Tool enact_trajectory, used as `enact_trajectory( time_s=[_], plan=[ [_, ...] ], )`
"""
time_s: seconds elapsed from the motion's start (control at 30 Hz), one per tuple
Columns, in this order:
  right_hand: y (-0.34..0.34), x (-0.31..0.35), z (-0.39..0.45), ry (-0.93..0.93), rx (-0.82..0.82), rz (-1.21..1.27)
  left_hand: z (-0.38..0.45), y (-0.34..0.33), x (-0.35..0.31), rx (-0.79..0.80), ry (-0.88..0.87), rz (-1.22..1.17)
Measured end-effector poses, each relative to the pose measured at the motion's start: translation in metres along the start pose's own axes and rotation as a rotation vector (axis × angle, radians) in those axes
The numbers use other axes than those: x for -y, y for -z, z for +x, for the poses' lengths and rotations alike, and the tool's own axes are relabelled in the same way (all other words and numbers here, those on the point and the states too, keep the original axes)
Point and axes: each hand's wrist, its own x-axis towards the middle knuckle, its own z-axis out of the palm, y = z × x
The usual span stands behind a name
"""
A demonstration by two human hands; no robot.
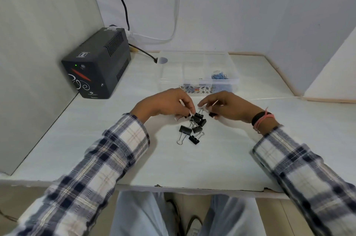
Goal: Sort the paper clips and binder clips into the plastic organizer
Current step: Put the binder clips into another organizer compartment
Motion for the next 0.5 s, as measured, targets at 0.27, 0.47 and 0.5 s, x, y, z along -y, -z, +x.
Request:
enact_trajectory(
  time_s=[0.27,0.47,0.5],
  plan=[
    [0.001,0.019,0.003,0.128,0.134,-0.323,0.006,-0.013,-0.002,-0.084,0.035,0.072],
    [-0.003,0.004,0.006,0.112,0.041,-0.345,0.011,-0.018,-0.014,-0.068,0.067,0.234],
    [-0.003,0.002,0.005,0.103,0.011,-0.333,0.011,-0.019,-0.015,-0.066,0.063,0.243]
  ],
)
